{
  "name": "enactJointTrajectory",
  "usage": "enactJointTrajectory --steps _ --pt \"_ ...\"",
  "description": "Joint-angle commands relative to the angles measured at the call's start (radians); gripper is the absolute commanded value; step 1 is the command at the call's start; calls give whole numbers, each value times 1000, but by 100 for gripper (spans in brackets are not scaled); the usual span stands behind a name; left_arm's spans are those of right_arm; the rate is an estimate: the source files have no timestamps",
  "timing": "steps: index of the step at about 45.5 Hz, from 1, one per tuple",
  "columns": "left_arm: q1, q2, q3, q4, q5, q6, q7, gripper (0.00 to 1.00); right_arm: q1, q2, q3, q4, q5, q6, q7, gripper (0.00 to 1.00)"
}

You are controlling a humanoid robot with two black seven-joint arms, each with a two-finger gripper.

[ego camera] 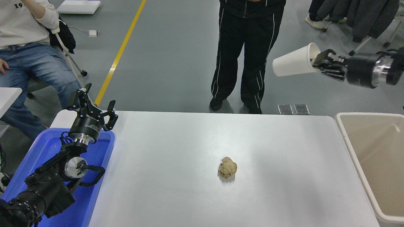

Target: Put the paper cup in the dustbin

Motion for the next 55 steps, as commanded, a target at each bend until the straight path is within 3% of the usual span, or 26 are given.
enactJointTrajectory --steps 1,10,24,33,39,47,55 --pt "0 0 0 0 0 0 0 100 -103 36 -25 -370 105 4 -7 0" --pt "0 0 0 0 0 0 0 100 -218 102 -24 -660 120 -1 -48 0" --pt "0 0 0 0 0 0 0 100 -283 117 -12 -774 206 -48 -252 0" --pt "0 0 0 0 0 0 0 100 -338 138 -5 -775 245 -97 -312 0" --pt "0 0 0 0 0 0 0 100 -396 181 -5 -775 272 -172 -337 0" --pt "0 0 0 0 0 0 0 100 -511 319 -4 -774 280 -366 -345 0" --pt "0 0 0 0 0 0 0 100 -554 401 56 -774 288 -424 -348 0"
